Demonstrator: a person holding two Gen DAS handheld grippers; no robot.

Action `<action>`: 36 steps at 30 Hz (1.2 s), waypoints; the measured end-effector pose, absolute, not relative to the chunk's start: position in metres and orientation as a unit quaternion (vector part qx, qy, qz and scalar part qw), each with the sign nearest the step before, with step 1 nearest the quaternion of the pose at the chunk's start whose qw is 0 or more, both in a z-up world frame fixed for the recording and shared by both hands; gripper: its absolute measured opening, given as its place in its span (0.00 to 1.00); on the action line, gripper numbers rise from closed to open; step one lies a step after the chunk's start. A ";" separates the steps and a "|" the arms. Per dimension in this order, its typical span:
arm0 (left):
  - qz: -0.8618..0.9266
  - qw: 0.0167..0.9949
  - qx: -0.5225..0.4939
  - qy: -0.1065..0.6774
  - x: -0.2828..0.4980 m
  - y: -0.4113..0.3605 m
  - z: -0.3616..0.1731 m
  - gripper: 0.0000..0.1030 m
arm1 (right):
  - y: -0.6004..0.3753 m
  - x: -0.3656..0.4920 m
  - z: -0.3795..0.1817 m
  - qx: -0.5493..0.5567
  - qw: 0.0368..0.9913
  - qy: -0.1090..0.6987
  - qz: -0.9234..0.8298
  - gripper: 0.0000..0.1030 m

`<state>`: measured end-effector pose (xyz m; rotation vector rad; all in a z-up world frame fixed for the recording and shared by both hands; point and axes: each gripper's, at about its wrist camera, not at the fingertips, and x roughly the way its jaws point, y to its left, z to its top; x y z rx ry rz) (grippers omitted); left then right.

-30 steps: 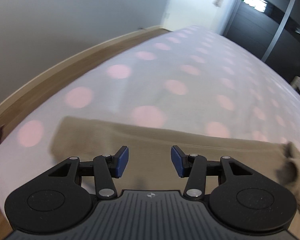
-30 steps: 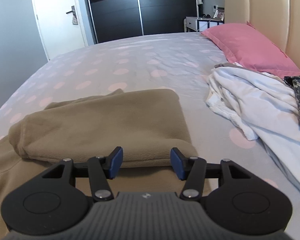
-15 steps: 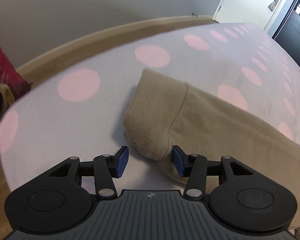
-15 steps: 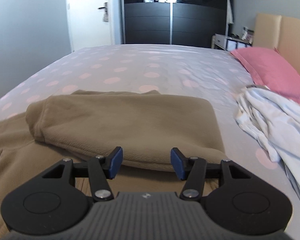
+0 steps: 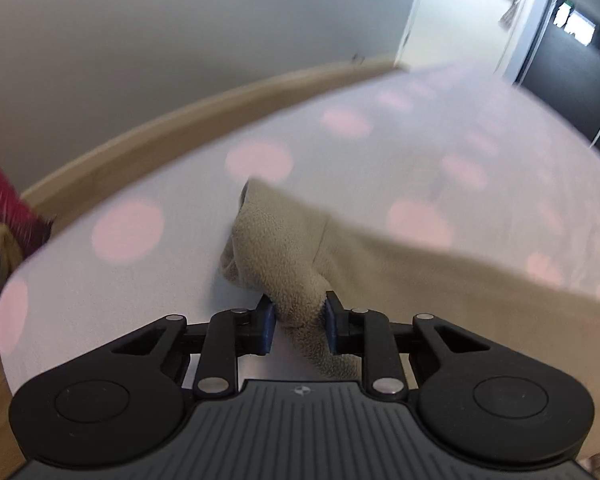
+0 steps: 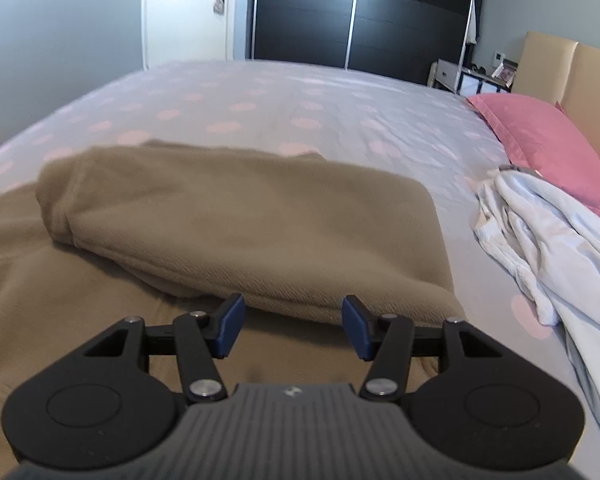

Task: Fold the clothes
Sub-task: 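Grasp the other hoodie sleeve with the left gripper and lift it, then lay the held sleeve across the hoodie body and open the left gripper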

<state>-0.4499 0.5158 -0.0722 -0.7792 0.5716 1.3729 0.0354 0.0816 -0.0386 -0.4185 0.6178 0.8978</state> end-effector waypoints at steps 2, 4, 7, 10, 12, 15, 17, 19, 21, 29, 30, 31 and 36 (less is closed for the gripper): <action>0.601 0.690 -0.330 0.231 -0.441 0.511 -0.049 0.21 | 0.082 0.037 -0.042 -0.205 0.834 0.300 0.414 0.56; 0.592 0.714 -0.310 0.208 -0.432 0.502 -0.025 0.21 | 0.081 0.039 -0.042 -0.205 0.835 0.306 0.409 0.56; 0.570 0.751 -0.290 0.167 -0.415 0.487 0.012 0.21 | 0.078 0.042 -0.040 -0.201 0.837 0.310 0.404 0.56; 0.540 0.785 -0.274 0.132 -0.391 0.469 0.048 0.21 | 0.075 0.045 -0.035 -0.193 0.838 0.315 0.401 0.56; 0.519 0.807 -0.257 0.116 -0.370 0.456 0.070 0.21 | 0.075 0.047 -0.032 -0.188 0.839 0.320 0.398 0.56; 0.483 0.838 -0.230 0.107 -0.329 0.436 0.100 0.20 | 0.075 0.054 -0.024 -0.179 0.838 0.332 0.394 0.56; 0.455 0.856 -0.219 0.113 -0.295 0.425 0.113 0.20 | 0.075 0.059 -0.019 -0.179 0.837 0.340 0.390 0.57; 0.426 0.871 -0.211 0.122 -0.260 0.415 0.124 0.20 | 0.074 0.065 -0.013 -0.188 0.837 0.343 0.383 0.57; 0.396 0.886 -0.202 0.130 -0.224 0.405 0.134 0.20 | 0.073 0.074 -0.006 -0.193 0.834 0.350 0.380 0.57; 0.288 0.930 -0.175 0.146 -0.090 0.365 0.167 0.20 | 0.061 0.110 0.030 -0.175 0.828 0.354 0.398 0.61; 0.277 0.934 -0.171 0.149 -0.075 0.361 0.168 0.20 | 0.059 0.113 0.031 -0.171 0.827 0.354 0.402 0.61; 0.264 0.937 -0.166 0.154 -0.060 0.356 0.168 0.20 | 0.057 0.116 0.033 -0.167 0.827 0.354 0.405 0.61; 0.207 0.945 -0.147 0.207 0.003 0.327 0.136 0.20 | 0.050 0.126 0.033 -0.147 0.819 0.368 0.416 0.61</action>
